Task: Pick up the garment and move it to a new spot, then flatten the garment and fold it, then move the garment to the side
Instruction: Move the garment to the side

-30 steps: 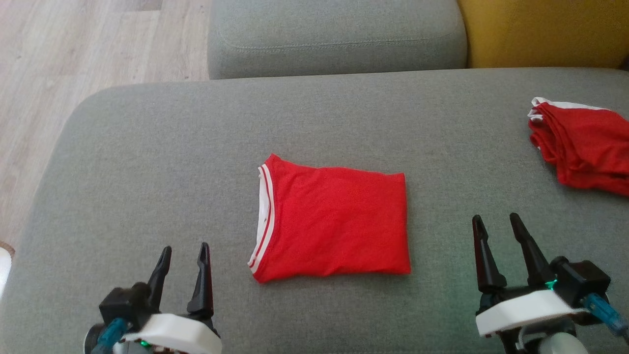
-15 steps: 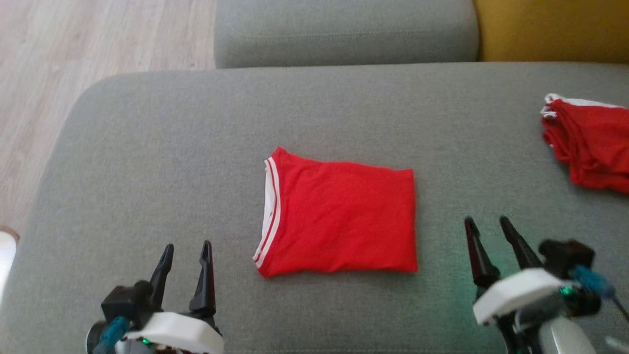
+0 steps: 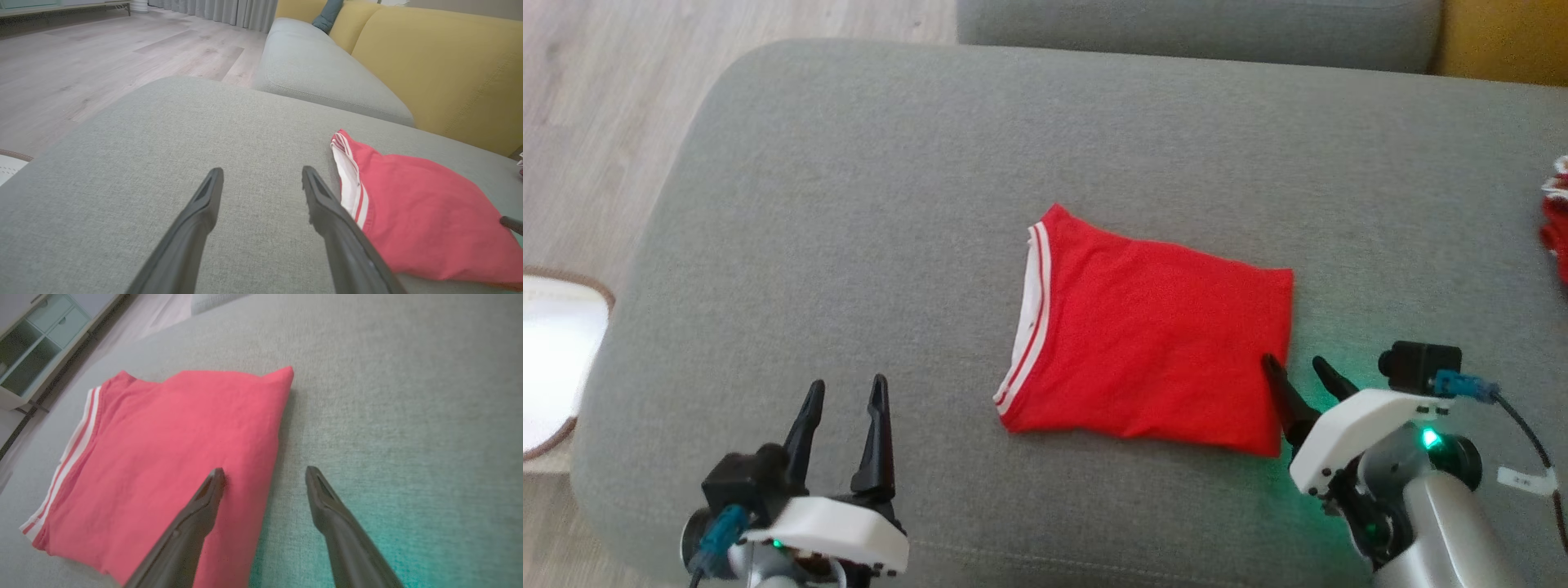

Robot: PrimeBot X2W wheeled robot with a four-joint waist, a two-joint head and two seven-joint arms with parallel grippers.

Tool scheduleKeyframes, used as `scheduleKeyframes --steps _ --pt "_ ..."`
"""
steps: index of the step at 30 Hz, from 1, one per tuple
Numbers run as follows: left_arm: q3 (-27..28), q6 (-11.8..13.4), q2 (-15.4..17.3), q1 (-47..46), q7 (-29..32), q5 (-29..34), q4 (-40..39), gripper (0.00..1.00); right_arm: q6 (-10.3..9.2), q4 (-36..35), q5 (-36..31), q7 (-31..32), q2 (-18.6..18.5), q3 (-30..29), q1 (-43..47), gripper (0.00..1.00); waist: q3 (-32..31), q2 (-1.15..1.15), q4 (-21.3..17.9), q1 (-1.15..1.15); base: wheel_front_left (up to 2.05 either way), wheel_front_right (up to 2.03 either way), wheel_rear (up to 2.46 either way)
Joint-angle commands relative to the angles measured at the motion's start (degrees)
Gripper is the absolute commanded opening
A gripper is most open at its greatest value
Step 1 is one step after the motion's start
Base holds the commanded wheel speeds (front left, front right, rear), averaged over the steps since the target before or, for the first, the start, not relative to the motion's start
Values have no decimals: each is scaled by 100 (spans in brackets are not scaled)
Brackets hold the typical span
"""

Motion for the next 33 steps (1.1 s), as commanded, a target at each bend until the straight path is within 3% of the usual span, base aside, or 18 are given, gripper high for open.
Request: scheduleKeyframes --steps 1,8,9,11,12,15,22,29,33 --pt "227 -30 -16 -303 -70 57 -156 100 -5 -121 38 33 -24 75 -355 100 77 0 99 0 0 0 0" --pt "334 -76 -83 -324 -70 138 -170 100 -5 415 211 315 -24 160 -686 100 186 0 152 0 0 0 0" --pt "351 -80 -91 -326 -70 150 -174 100 -5 479 248 402 -24 215 -725 95 203 0 138 0 0 0 0" --pt "393 -100 -97 -348 -70 169 -160 100 -5 559 295 553 -24 323 -800 48 239 0 83 0 0 0 0" --pt "406 -111 -102 -358 -70 183 -155 100 -5 572 308 594 -24 359 -840 40 255 0 47 0 0 0 0" --pt "427 -137 -116 -384 -70 231 -167 100 -5 535 325 607 -68 422 -969 0 305 0 -106 0 0 0 0" --pt "450 -185 -111 -515 -70 357 -263 100 -5 113 359 423 -394 503 -1326 0 478 0 -794 0 0 0 0" --pt "429 -206 -37 -775 -58 480 -436 100 -5 -397 269 440 -869 409 -1676 0 816 0 -1777 0 0 0 0" --pt "395 -225 42 -954 29 548 -503 100 -5 -499 198 375 -927 277 -1818 0 1010 0 -2268 0 0 0 0"
